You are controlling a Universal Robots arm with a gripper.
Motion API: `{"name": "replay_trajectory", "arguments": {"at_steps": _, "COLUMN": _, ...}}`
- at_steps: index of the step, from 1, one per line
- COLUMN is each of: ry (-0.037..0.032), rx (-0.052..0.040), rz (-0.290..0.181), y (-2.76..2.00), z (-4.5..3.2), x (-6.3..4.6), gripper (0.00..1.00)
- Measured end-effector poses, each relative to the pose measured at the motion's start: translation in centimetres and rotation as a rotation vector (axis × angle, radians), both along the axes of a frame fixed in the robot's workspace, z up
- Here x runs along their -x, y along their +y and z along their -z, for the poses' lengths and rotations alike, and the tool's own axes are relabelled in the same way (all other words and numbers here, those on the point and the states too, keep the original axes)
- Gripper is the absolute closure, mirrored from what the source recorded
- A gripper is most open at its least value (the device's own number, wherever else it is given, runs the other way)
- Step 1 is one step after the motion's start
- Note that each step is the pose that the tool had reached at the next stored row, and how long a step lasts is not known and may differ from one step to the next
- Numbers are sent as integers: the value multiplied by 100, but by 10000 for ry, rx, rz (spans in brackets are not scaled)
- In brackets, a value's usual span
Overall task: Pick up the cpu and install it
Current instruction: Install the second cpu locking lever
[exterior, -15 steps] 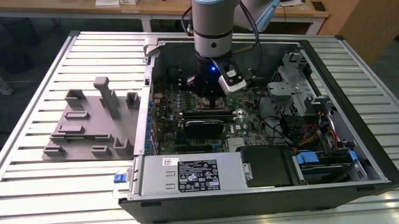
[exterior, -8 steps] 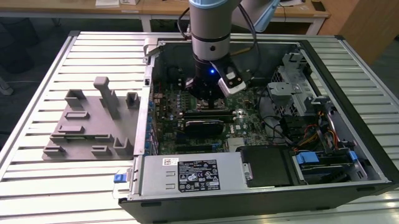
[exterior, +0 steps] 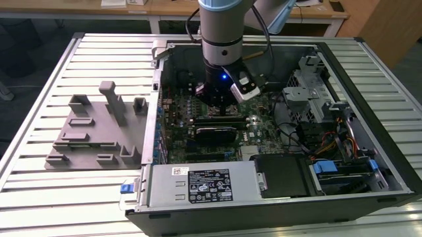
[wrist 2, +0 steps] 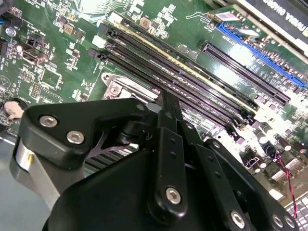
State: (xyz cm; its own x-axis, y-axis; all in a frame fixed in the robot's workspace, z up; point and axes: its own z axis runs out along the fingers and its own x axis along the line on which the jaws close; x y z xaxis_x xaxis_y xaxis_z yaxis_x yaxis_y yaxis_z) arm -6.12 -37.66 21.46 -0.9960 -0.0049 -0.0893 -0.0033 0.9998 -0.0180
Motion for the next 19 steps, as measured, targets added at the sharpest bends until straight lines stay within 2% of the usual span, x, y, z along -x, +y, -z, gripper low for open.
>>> {"name": "replay_trajectory", "arguments": {"at_steps": 2, "ry": -1, "rx": -2, "rz": 1, "y": 0, "z": 1, "x": 5, "gripper": 89}}
{"name": "replay_trajectory", "arguments": {"at_steps": 5, "ry": 0, "rx": -18, "rz": -1, "y": -2, "z": 2, "x": 82, "gripper": 89}}
{"name": "replay_trajectory", "arguments": {"at_steps": 8, "ry": 0, "rx": -96, "rz": 0, "y": -17, "z": 7, "x": 151, "gripper": 89}}
{"name": "replay_trajectory", "arguments": {"at_steps": 13, "ry": 0, "rx": -256, "rz": -10, "y": -84, "z": 24, "x": 178, "gripper": 89}}
{"name": "replay_trajectory", "arguments": {"at_steps": 15, "ry": 0, "rx": -370, "rz": -14, "y": -105, "z": 31, "x": 182, "gripper": 89}}
{"name": "replay_trajectory", "arguments": {"at_steps": 16, "ry": 0, "rx": -480, "rz": -18, "y": -112, "z": 33, "x": 185, "gripper": 89}}
{"name": "replay_trajectory", "arguments": {"at_steps": 19, "ry": -1, "rx": -891, "rz": -30, "y": -129, "z": 36, "x": 194, "gripper": 89}}
